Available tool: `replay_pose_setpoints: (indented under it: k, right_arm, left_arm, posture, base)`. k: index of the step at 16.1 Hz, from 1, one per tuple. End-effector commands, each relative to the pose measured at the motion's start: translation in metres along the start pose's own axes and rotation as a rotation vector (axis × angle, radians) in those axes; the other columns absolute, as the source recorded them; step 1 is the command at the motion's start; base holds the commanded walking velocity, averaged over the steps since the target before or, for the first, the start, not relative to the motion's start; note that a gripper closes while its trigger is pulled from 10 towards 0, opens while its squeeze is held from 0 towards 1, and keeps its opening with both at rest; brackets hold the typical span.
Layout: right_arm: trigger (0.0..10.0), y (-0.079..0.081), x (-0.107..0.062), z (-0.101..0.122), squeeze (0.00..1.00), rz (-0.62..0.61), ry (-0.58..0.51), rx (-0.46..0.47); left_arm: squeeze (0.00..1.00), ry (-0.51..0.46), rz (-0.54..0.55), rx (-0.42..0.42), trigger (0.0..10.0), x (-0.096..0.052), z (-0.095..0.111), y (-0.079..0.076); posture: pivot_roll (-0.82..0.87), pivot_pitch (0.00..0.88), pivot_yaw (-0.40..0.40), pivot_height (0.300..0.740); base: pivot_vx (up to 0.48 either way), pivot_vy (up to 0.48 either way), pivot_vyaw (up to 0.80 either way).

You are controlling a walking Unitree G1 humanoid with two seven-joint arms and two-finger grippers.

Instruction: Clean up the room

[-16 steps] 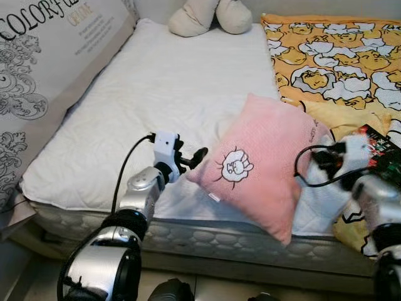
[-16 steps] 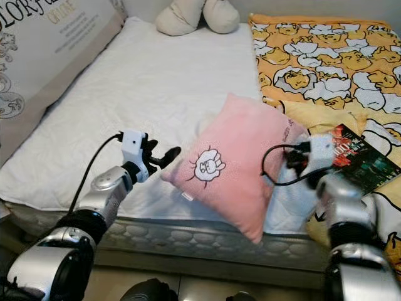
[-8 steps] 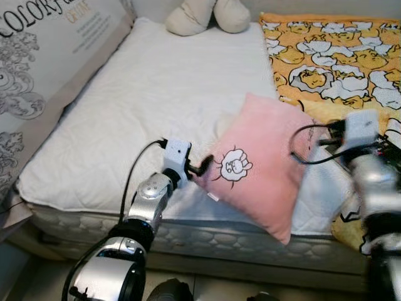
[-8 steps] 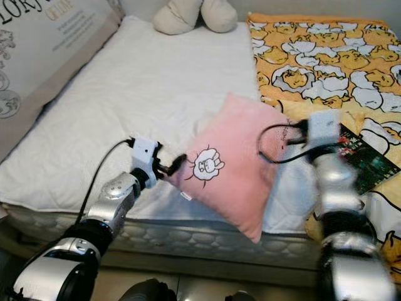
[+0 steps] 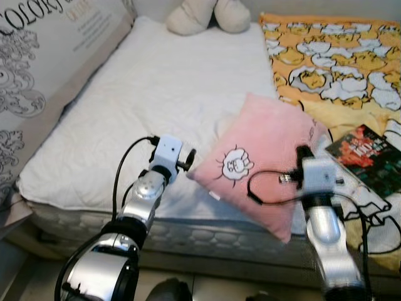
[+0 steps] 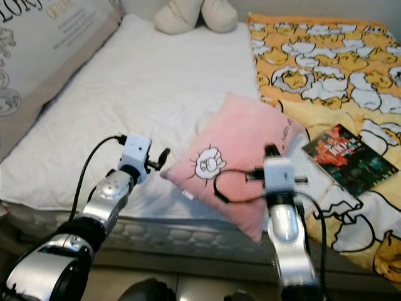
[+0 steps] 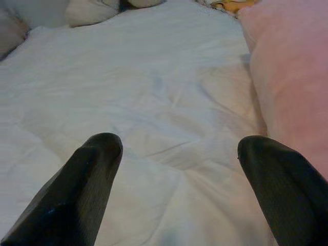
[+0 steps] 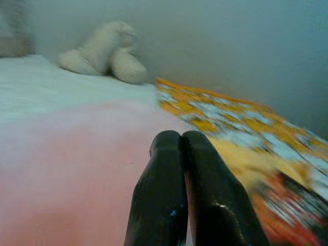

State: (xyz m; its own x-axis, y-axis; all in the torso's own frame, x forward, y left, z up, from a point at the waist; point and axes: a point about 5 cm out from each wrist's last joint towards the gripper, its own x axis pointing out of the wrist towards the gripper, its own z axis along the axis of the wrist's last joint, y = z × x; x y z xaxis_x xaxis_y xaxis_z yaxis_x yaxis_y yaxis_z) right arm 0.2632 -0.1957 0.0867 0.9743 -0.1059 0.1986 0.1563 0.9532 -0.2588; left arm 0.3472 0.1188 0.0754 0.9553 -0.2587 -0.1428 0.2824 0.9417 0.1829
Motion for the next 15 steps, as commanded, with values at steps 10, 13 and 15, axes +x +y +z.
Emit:
replay_pose_setpoints:
  k: [10, 13, 15]
  right_arm:
    - [10.0, -0.003, 0.004, 0.017, 0.0, -0.05, -0.025, -0.041]
    - [10.0, -0.004, 0.01, 0.019, 0.0, -0.051, -0.028, -0.042]
    - [10.0, -0.007, 0.017, 0.018, 0.0, -0.05, -0.022, -0.045]
  left_arm:
    - [0.0, 0.249, 0.025, 0.106, 10.0, -0.009, -0.037, -0.006]
    - [0.0, 0.213, -0.07, 0.048, 10.0, -0.005, -0.03, -0.024]
    - [0.0, 0.119, -0.233, -0.105, 10.0, 0.001, -0.011, -0.053]
  posture:
    - [-0.13, 0.0, 0.07, 0.706]
    - [-0.13, 0.0, 0.071, 0.706]
    - [-0.12, 0.0, 0.071, 0.706]
  base:
    - [0.0, 0.0, 0.0]
    - [0.0, 0.0, 0.0]
    - [0.0, 0.0, 0.0]
